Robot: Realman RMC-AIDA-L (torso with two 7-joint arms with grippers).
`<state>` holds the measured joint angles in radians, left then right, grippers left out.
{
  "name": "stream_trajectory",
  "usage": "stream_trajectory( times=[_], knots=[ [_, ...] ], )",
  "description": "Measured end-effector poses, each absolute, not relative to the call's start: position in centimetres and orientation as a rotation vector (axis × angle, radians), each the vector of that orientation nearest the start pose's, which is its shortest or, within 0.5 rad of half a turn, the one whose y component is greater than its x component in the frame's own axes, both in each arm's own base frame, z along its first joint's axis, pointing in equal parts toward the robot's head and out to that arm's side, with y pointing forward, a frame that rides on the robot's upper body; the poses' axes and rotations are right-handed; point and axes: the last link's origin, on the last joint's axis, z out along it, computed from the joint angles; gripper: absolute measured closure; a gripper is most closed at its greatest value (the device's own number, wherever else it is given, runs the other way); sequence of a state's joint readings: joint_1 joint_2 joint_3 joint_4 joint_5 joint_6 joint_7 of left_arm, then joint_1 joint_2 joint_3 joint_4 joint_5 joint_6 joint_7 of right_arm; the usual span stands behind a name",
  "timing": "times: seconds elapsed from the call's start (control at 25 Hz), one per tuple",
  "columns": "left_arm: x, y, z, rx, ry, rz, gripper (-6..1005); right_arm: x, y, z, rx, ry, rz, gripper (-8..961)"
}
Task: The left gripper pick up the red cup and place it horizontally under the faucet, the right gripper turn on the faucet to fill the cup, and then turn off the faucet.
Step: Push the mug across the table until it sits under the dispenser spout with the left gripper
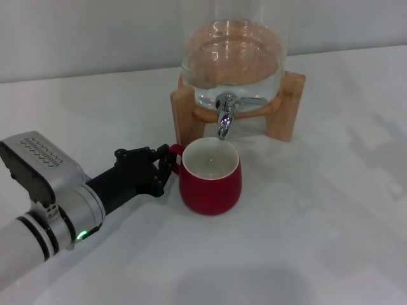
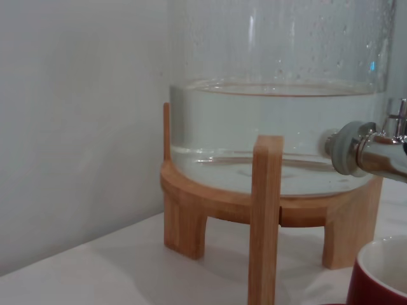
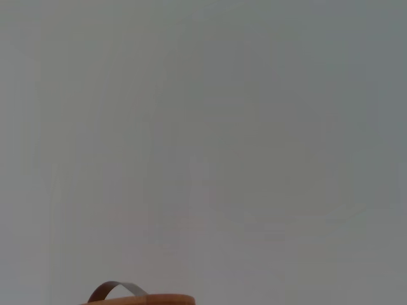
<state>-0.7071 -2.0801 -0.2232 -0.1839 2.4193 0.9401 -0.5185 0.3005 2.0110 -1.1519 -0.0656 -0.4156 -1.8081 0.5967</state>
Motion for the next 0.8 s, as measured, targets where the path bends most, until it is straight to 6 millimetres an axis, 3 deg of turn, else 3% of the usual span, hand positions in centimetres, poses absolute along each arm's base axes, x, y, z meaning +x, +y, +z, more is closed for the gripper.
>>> stream_trajectory(
  times=[0.8],
  knots=[
    [-23.86,34.48,-12.07,-2.427,-0.489,-0.654,764,32.35,25.69,6.48,-1.546,0.329,1.261,199]
  ],
)
